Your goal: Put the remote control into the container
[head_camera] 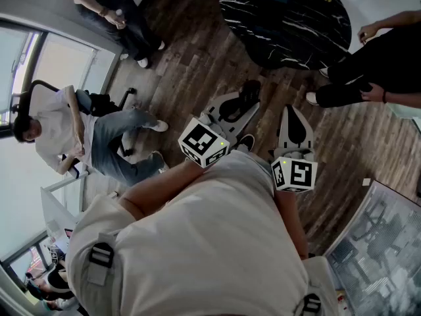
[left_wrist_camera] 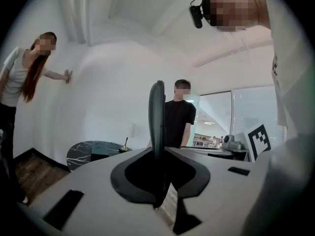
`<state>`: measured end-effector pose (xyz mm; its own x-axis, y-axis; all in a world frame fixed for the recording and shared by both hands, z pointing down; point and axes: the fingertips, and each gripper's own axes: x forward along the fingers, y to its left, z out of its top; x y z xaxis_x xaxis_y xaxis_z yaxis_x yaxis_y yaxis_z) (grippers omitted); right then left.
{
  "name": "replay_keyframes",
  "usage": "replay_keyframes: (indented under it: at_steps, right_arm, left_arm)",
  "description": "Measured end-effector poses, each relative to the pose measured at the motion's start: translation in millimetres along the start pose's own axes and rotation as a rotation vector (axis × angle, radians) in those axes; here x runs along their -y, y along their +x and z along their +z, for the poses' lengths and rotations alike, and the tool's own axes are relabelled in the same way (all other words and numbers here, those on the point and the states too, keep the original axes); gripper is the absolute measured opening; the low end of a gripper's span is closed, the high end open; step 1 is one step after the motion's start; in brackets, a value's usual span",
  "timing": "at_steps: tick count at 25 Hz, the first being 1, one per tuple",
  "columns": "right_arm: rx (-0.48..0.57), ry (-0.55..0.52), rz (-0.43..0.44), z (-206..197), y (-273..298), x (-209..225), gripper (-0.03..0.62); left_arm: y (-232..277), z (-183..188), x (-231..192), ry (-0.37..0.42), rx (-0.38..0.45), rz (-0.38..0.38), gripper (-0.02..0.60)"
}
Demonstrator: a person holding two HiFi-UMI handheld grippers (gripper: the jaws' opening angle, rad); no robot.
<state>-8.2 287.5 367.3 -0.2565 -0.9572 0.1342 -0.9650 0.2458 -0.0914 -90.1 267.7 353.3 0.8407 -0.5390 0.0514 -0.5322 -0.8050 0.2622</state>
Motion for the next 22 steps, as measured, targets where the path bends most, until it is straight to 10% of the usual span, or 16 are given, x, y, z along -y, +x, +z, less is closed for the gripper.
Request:
replay_keyframes:
  at_steps: [22]
  right_arm:
    - [0.012,0.059,0.008,-1,-3,28,0.011]
  left_arm:
    - [24,-6,9,-0.004,-0.015,0.007,0.067]
